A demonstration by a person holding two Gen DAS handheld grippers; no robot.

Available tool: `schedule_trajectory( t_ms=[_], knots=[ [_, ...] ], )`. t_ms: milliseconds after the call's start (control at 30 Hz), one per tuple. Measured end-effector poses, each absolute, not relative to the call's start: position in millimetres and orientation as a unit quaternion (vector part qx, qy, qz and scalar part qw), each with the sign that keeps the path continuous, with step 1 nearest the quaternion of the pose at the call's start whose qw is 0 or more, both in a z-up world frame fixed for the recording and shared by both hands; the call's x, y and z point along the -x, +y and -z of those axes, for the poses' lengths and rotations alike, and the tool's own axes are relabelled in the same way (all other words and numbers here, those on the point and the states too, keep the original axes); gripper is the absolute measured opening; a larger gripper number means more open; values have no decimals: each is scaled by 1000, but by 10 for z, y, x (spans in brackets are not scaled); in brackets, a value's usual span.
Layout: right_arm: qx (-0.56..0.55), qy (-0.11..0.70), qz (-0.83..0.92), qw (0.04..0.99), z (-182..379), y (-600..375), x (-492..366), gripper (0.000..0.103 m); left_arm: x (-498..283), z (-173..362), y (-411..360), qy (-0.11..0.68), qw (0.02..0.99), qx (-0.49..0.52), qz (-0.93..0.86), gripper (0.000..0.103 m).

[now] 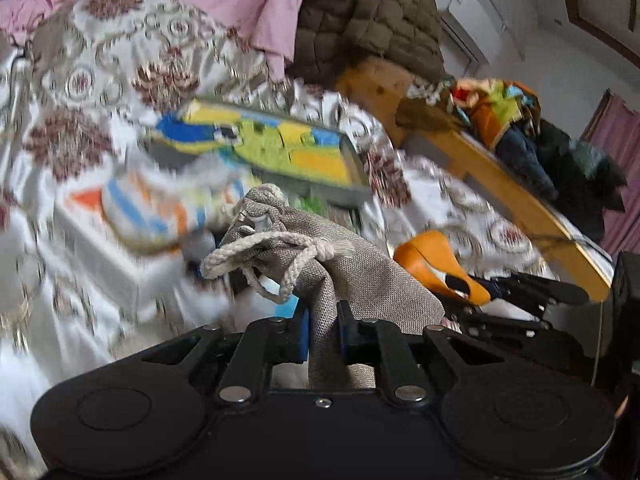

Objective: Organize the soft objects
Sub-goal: 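Carry the pouch and orange strip into the painted tin tray and release both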

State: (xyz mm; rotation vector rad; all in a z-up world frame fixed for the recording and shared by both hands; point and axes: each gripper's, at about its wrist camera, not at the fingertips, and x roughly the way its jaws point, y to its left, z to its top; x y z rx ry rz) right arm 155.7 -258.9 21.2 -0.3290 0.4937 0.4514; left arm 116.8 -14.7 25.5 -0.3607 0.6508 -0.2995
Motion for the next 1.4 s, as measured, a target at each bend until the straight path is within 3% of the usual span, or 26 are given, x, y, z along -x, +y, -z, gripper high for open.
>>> schedule_trajectory(
  t_ms=[333,667,867,1233,1400],
  knots=[
    [135,202,-253,936,-761,-2398,-3102,40,-2477,-650,67,285,938,163,110,14],
    [93,223,-217,946,-314,-2306,-4679,41,-4259,-388,8,284,941,167,79,14],
    [96,245,-190,946,-109,-2301,-4891,41,-4755,20,-67,314,929,177,82,14],
    [128,256,-185,940,2,-2070,-4930,43,-4929,356,15,352,914,193,61,15],
    [113,266,-190,938,69,-2080,-4895,46,-4937,413,14,365,909,193,53,23]
  ],
)
